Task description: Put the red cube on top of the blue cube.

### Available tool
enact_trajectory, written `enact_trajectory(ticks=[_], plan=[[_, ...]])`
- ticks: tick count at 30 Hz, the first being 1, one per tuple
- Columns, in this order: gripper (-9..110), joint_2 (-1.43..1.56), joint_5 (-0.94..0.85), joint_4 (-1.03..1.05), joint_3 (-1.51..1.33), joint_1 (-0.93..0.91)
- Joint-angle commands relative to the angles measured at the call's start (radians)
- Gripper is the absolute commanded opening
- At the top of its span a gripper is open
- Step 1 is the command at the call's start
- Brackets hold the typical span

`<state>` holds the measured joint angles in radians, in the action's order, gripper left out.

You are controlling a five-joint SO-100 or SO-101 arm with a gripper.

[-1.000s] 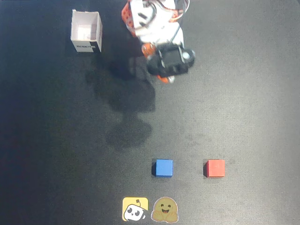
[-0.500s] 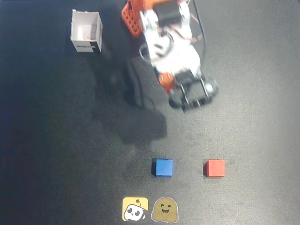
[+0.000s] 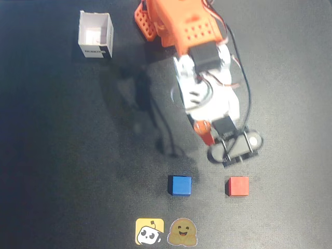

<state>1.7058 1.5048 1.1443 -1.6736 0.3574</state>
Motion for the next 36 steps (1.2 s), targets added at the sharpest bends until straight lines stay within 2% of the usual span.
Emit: enact_trajectory(ticks=[1,21,25,30,36], plan=[[1,-0.046,0.005,0.009,0.124,0.008],[2,-0.373,0.000,0.021,0.500,0.041],[14,-0.408,0.005,-0.020,0.514,0.063],[23,-0.434,0.052,-0.057,0.503,0.087],[24,-0.479,0.086,-0.092,0.500,0.098]])
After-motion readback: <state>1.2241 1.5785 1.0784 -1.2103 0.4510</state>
